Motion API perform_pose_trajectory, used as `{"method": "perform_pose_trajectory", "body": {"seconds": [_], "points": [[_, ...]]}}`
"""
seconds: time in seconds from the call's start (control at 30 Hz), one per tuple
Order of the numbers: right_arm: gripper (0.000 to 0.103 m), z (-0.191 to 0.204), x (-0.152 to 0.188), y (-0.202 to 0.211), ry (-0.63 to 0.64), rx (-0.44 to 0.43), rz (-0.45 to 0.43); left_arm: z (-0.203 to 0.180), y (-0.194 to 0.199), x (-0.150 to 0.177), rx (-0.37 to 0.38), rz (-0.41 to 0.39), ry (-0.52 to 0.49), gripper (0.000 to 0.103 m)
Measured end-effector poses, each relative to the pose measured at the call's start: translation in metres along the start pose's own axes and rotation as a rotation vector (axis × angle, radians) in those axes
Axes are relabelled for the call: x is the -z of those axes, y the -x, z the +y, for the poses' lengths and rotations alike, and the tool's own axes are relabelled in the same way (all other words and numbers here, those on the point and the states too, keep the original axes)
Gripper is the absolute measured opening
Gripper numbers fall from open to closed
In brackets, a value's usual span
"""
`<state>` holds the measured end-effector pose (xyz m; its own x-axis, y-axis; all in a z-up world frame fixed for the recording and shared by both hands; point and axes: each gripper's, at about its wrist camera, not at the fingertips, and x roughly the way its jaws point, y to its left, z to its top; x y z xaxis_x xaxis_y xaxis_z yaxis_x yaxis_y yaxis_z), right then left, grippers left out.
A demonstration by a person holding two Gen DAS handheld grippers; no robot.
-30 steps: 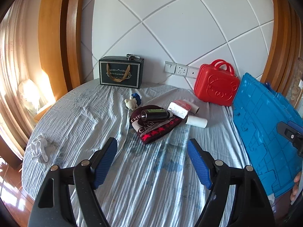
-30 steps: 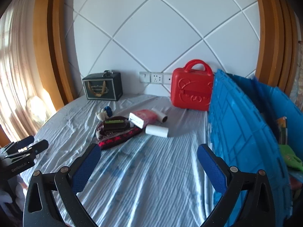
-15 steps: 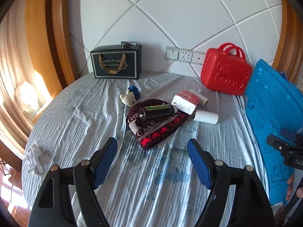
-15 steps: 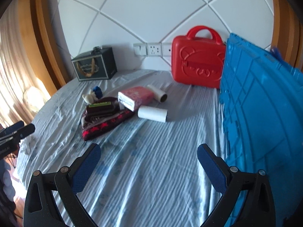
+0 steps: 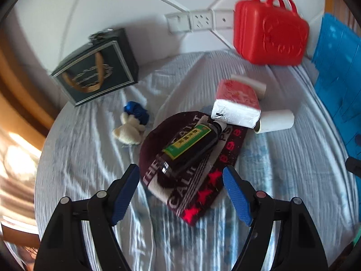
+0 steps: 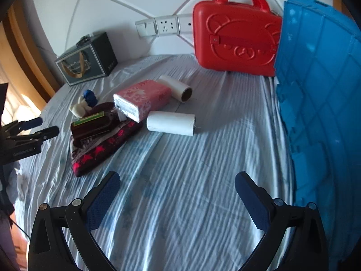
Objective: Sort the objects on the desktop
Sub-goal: 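Grasp the brown syrup bottle with the left gripper while the right grasps the white paper roll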
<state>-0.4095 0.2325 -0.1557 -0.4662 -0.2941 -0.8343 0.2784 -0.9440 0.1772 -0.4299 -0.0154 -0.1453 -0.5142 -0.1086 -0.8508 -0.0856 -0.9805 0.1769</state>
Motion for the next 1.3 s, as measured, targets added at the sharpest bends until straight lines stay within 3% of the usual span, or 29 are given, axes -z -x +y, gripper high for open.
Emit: {"method": "perform_pose_trajectory", "body": {"seconds": [0.2, 0.43, 0.57, 0.77, 0.8, 0.97, 1.13, 1.3], "points": [[0.103, 0.003, -0.031, -0.053, 0.049, 0.012, 0.073, -0.009, -0.07, -0.026, 0.053, 0.104, -0.087, 0.076], [0.103, 0.014, -0.07, -0.116, 0.208, 0.021, 0.131, -0.008, -0.121, -0.039, 0.124, 0.169, -0.128, 0.076], [0.103, 0.017, -0.084, -0.15, 0.285, 0.063, 0.179, -0.013, -0.139, -0.045, 0.18, 0.188, -0.131, 0.076], [0.103, 0.023, -0.084, -0.185, 0.325, 0.046, 0.253, -0.018, -0.159, -0.039, 0.178, 0.232, -0.072, 0.075], [0.103, 0.023, -0.084, -0.185, 0.325, 0.046, 0.253, -0.016, -0.16, -0.036, 0.182, 0.232, -0.057, 0.073], [0.066, 0.028, -0.061, -0.18, 0.276, 0.043, 0.291, -0.004, -0.143, -0.018, 0.223, 0.226, 0.072, 0.063], [0.061, 0.039, -0.039, -0.163, 0.253, -0.065, 0.327, -0.004, -0.128, 0.006, 0.264, 0.227, 0.152, 0.056], [0.067, 0.051, -0.044, -0.157, 0.266, -0.065, 0.299, -0.015, -0.13, 0.011, 0.246, 0.232, 0.151, 0.056]]}}
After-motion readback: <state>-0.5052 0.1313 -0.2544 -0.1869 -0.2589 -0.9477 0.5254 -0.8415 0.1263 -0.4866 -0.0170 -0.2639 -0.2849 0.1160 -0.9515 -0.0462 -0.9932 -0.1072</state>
